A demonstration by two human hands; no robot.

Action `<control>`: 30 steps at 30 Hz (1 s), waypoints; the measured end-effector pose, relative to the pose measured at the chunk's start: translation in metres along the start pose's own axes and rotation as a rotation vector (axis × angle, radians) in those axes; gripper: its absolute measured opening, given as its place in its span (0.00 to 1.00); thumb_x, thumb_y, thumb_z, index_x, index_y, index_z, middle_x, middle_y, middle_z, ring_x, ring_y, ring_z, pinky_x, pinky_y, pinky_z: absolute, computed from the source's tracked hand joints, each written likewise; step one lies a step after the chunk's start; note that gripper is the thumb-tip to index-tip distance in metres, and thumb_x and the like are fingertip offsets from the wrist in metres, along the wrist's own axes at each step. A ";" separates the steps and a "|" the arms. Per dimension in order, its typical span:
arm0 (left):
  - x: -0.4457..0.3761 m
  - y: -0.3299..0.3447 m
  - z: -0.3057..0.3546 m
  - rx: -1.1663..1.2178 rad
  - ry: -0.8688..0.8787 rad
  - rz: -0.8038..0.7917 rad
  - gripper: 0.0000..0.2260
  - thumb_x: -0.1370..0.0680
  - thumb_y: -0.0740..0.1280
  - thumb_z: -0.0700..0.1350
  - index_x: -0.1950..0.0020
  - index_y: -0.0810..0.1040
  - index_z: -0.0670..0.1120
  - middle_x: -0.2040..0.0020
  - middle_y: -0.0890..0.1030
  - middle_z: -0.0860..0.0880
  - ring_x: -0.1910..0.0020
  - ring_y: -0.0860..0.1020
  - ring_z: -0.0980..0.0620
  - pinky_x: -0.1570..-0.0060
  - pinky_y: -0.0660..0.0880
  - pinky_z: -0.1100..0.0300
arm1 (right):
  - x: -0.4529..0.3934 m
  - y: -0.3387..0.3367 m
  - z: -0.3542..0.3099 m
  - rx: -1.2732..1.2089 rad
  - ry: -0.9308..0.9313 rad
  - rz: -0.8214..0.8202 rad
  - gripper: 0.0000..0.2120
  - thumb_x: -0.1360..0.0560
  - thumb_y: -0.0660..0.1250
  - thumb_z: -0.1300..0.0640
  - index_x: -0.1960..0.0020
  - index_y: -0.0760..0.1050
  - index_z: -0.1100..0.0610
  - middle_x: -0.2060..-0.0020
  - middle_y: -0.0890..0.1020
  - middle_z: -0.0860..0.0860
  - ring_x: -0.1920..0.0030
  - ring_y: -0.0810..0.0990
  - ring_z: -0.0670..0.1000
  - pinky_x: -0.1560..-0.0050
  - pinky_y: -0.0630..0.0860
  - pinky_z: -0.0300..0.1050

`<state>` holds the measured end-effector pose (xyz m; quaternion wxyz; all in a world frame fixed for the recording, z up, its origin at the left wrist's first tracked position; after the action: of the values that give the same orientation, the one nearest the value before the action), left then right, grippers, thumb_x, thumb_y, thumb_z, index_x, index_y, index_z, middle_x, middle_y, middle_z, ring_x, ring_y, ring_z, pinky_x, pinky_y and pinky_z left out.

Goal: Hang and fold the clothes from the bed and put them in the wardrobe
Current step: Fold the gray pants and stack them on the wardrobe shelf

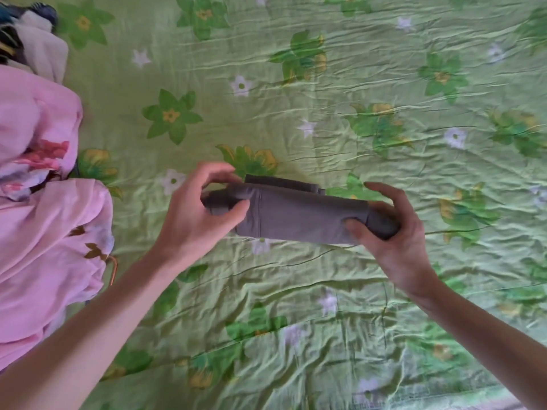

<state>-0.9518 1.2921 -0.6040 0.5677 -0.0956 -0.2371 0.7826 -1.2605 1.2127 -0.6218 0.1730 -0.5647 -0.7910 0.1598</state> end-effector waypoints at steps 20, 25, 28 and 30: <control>-0.058 0.057 -0.066 -0.002 -0.382 0.103 0.39 0.28 0.78 0.63 0.25 0.66 0.49 0.39 0.78 0.58 0.43 0.79 0.58 0.39 0.76 0.59 | -0.063 0.039 0.042 0.435 0.026 0.419 0.38 0.16 0.63 0.45 0.15 0.49 0.58 0.17 0.56 0.56 0.19 0.58 0.56 0.20 0.58 0.54; -0.054 0.056 -0.067 -0.127 -0.443 -0.014 0.31 0.31 0.79 0.64 0.38 0.71 0.51 0.48 0.79 0.58 0.51 0.79 0.59 0.55 0.77 0.58 | -0.045 0.074 0.044 0.382 0.019 0.151 0.33 0.14 0.54 0.44 0.15 0.51 0.58 0.17 0.56 0.52 0.17 0.51 0.49 0.17 0.51 0.49; -0.066 0.059 -0.071 -0.147 -0.483 -0.078 0.34 0.32 0.81 0.62 0.36 0.71 0.48 0.45 0.78 0.55 0.48 0.79 0.53 0.54 0.75 0.58 | -0.047 0.083 0.063 0.318 0.173 0.113 0.32 0.14 0.55 0.42 0.16 0.54 0.54 0.18 0.60 0.48 0.18 0.53 0.47 0.17 0.52 0.52; -0.074 0.062 -0.075 -0.135 -0.501 -0.096 0.37 0.34 0.83 0.61 0.34 0.71 0.46 0.42 0.78 0.52 0.44 0.79 0.50 0.47 0.78 0.53 | -0.051 0.081 0.064 0.263 0.195 0.146 0.31 0.15 0.59 0.43 0.17 0.57 0.54 0.19 0.63 0.49 0.19 0.56 0.49 0.18 0.55 0.54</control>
<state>-0.9475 1.2274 -0.7075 0.5203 0.0750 -0.4260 0.7363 -1.2064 1.1857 -0.7201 0.3092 -0.6059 -0.6997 0.2185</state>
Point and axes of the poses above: each hand's wrist, its own x-axis away from the middle knuckle, its own y-axis out of the palm, z = x × y, the point moved 8 cm from there along -x, towards the middle knuckle
